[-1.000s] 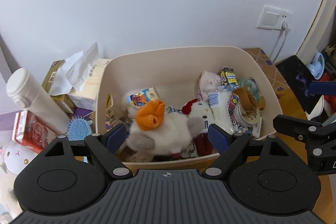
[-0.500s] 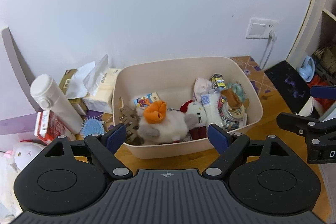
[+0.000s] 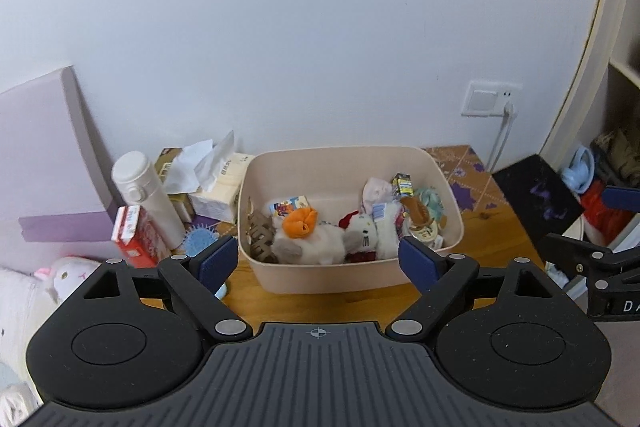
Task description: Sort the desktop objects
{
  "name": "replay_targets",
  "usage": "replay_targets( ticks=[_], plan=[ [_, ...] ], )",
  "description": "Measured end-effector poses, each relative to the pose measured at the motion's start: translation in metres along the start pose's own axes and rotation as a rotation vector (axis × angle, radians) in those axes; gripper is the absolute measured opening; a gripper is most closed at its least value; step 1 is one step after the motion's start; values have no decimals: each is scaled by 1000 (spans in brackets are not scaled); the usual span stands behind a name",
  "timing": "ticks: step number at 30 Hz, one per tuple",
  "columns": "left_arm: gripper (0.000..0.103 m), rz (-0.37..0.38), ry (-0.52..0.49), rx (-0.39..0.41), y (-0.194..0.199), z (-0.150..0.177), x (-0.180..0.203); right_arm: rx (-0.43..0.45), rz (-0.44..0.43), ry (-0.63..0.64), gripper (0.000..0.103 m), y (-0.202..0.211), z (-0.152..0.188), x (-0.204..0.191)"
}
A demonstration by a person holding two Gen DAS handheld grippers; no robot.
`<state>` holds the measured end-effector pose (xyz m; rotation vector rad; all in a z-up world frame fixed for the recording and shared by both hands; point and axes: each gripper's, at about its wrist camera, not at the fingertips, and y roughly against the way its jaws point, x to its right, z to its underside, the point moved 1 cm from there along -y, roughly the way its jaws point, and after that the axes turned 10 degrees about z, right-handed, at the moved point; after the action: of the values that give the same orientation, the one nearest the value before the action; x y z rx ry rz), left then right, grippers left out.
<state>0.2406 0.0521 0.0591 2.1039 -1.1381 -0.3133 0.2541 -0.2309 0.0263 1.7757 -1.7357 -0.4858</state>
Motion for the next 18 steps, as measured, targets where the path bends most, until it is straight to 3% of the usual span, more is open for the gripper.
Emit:
replay_targets(
  ticks=[7,18],
  plan=[
    [90,-54,-5,-3,45,15,18,31,-12,5,103,42,4,6],
    [90,-54,12,31,108,50,32,46,-10,-49,103,99,42,14]
  ],
)
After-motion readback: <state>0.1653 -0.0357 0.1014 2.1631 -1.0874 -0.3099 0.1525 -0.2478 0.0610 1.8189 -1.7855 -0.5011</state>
